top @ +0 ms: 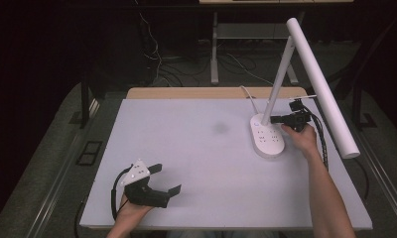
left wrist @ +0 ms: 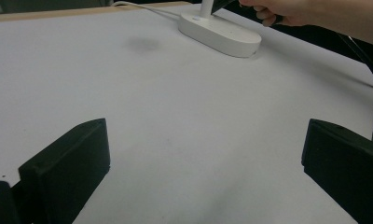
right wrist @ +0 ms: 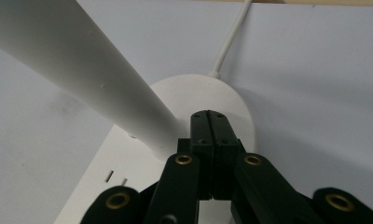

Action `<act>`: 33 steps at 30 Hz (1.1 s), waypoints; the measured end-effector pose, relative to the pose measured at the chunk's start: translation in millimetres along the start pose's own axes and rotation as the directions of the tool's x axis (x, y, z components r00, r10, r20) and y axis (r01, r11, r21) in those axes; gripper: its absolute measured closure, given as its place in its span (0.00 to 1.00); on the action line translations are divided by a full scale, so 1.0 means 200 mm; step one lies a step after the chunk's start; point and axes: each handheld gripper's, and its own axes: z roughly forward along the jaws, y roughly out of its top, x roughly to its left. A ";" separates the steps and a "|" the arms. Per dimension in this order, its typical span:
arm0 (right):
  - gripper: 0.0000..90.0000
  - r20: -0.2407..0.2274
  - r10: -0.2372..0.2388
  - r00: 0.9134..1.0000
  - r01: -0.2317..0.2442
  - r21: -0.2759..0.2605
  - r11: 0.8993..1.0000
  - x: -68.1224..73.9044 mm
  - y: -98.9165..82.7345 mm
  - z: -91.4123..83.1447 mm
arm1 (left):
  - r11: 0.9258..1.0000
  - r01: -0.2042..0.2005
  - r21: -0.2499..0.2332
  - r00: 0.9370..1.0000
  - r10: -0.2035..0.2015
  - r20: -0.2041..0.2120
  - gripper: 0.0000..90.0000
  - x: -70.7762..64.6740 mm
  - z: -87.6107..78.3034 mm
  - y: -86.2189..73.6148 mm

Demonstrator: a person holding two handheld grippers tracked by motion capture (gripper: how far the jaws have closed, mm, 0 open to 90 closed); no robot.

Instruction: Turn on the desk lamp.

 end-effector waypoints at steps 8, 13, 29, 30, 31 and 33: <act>0.99 -0.008 0.025 1.000 -0.025 -0.009 1.000 -0.01 -0.01 0.00 | 1.000 -0.005 0.005 1.000 0.005 0.005 0.00 0.00 0.00 0.00; 1.00 -0.009 0.044 0.999 -0.044 -0.012 0.999 -0.02 -0.02 0.00 | 1.000 -0.006 0.008 1.000 0.006 0.005 0.00 -0.01 0.00 0.00; 0.99 0.004 0.056 0.998 -0.056 -0.030 0.998 -0.01 -0.03 0.00 | 1.000 0.003 0.002 1.000 -0.003 0.005 0.00 0.01 0.00 0.00; 0.99 -0.006 0.058 0.998 -0.058 -0.038 0.998 -0.01 -0.03 0.00 | 1.000 0.003 0.003 1.000 -0.003 0.005 0.00 0.01 0.00 0.00; 0.99 -0.010 0.063 0.998 -0.064 -0.039 0.997 -0.01 -0.03 -0.01 | 1.000 0.003 0.003 1.000 -0.003 0.005 0.00 0.01 0.00 0.00; 0.99 -0.009 0.056 0.998 -0.056 -0.033 0.998 -0.01 -0.03 0.00 | 1.000 0.004 0.002 1.000 -0.004 0.005 0.00 0.01 0.00 0.00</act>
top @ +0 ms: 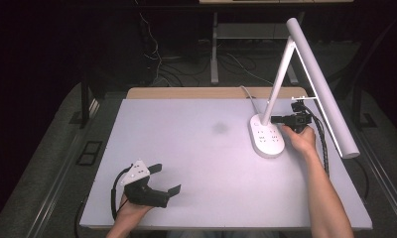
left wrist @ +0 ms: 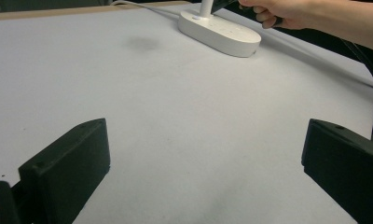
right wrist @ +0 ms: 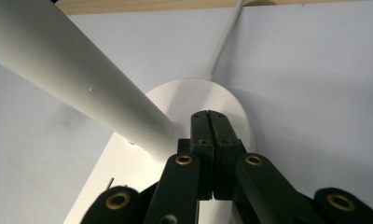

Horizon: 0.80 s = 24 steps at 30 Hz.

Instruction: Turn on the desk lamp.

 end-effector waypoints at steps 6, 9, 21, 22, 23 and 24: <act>0.99 0.002 -0.008 1.000 0.008 -0.003 1.000 0.01 0.01 -0.02 | 1.000 0.002 -0.003 1.000 -0.002 -0.002 0.00 0.00 0.00 0.00; 0.99 0.006 -0.007 1.000 0.007 -0.012 1.000 0.00 0.01 -0.05 | 1.000 -0.001 -0.001 1.000 0.001 -0.003 0.00 0.01 -0.01 0.00; 0.98 0.035 -0.032 0.999 0.032 0.000 0.999 0.02 0.02 -0.17 | 1.000 0.000 -0.003 1.000 0.000 -0.004 0.00 0.00 -0.01 0.00; 0.98 0.037 -0.037 0.999 0.037 -0.002 0.999 0.03 0.03 -0.18 | 1.000 0.000 -0.004 1.000 0.000 -0.003 0.00 0.00 -0.01 0.00; 0.98 0.037 -0.046 0.998 0.046 -0.007 0.999 0.03 0.03 -0.19 | 1.000 -0.002 -0.004 1.000 0.002 -0.003 0.00 0.00 -0.01 0.00; 0.98 0.039 -0.050 0.998 0.051 -0.010 0.999 0.04 0.03 -0.20 | 1.000 -0.003 -0.004 1.000 0.003 -0.002 0.00 0.00 -0.01 0.00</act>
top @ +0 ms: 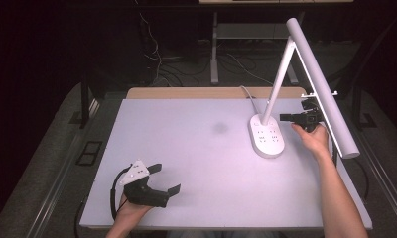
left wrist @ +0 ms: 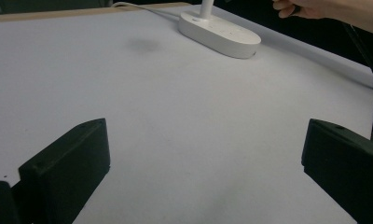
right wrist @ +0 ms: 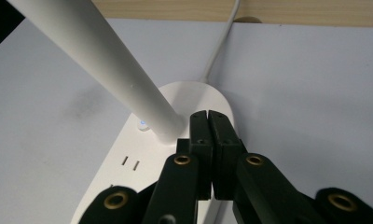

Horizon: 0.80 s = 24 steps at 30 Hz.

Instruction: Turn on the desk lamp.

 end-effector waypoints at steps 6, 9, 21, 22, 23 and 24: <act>0.96 -0.003 -0.013 1.000 0.013 0.006 1.000 0.07 0.00 -0.05 | 1.000 -0.003 -0.007 1.000 0.003 0.008 0.00 -0.01 0.00 0.00; 0.89 -0.006 -0.015 1.000 0.015 0.000 1.000 0.10 -0.01 -0.07 | 1.000 0.000 -0.012 1.000 0.000 0.010 0.00 -0.01 -0.01 0.00; 0.47 0.027 0.012 1.000 -0.011 -0.041 0.999 0.21 -0.09 -0.17 | 1.000 -0.002 -0.023 1.000 0.003 0.022 0.00 -0.03 -0.01 0.01; 0.42 0.033 0.013 0.999 -0.011 -0.046 0.999 0.23 -0.09 -0.17 | 1.000 -0.002 -0.024 1.000 0.003 0.023 0.00 -0.03 -0.01 0.01; 0.31 0.027 0.013 1.000 -0.011 -0.058 0.998 0.26 -0.11 -0.19 | 1.000 -0.001 -0.026 1.000 0.002 0.023 0.00 -0.03 -0.01 0.01; 0.31 0.027 0.013 1.000 -0.011 -0.058 0.998 0.26 -0.11 -0.19 | 1.000 -0.001 -0.027 1.000 0.001 0.023 0.00 -0.03 -0.01 0.01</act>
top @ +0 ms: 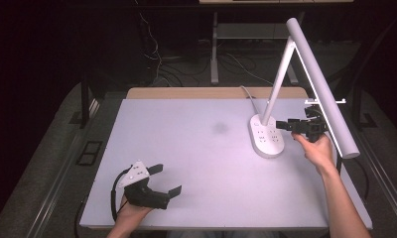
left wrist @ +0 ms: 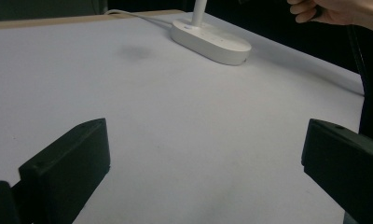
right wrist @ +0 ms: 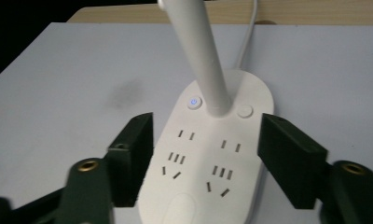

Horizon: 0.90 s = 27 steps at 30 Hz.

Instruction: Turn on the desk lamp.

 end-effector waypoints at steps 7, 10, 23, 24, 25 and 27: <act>0.00 -0.005 -0.048 0.999 0.048 -0.014 0.999 0.11 -0.05 -0.06 | 1.000 0.001 -0.008 1.000 -0.001 0.002 0.00 -0.01 0.00 0.00; 0.00 -0.038 -0.059 0.998 0.058 -0.020 0.998 0.16 -0.10 -0.09 | 1.000 0.002 -0.012 1.000 -0.002 0.000 0.01 -0.01 -0.01 0.00; 0.00 -0.112 -0.062 0.992 0.056 -0.060 0.997 0.21 -0.32 -0.14 | 1.000 0.004 -0.012 1.000 -0.004 -0.001 0.01 -0.01 0.00 0.00; 0.00 -0.118 -0.062 0.991 0.055 -0.062 0.997 0.21 -0.34 -0.14 | 1.000 0.004 -0.013 1.000 -0.004 -0.001 0.01 -0.01 0.00 0.00; 0.00 -0.118 -0.062 0.991 0.055 -0.062 0.997 0.21 -0.34 -0.14 | 1.000 0.004 -0.012 1.000 -0.004 -0.001 0.01 -0.01 0.00 0.00; 0.00 -0.124 -0.066 0.990 0.058 -0.066 0.996 0.22 -0.36 -0.15 | 1.000 0.004 -0.013 1.000 -0.004 -0.001 0.01 -0.01 0.00 0.00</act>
